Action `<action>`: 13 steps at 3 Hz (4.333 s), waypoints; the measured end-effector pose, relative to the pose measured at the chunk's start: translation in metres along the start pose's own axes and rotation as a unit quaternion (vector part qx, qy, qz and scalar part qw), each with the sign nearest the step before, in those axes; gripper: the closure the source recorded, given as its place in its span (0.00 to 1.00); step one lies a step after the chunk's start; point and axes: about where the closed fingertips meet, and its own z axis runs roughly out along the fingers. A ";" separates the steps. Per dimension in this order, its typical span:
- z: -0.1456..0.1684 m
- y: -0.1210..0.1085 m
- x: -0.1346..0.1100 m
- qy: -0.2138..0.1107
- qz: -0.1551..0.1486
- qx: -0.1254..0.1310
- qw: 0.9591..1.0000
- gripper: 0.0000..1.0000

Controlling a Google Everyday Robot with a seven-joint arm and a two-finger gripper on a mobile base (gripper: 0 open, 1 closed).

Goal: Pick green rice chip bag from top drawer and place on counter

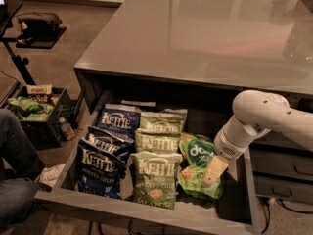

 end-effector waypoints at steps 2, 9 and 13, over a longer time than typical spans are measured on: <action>0.012 0.001 0.005 -0.004 0.011 -0.012 1.000 0.41; -0.041 0.016 0.003 -0.084 -0.003 -0.004 0.996 1.00; -0.098 0.015 0.003 -0.111 -0.001 0.045 0.993 1.00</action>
Offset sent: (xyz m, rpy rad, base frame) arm -0.0030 0.0002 -0.0113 0.0167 0.0194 -0.0143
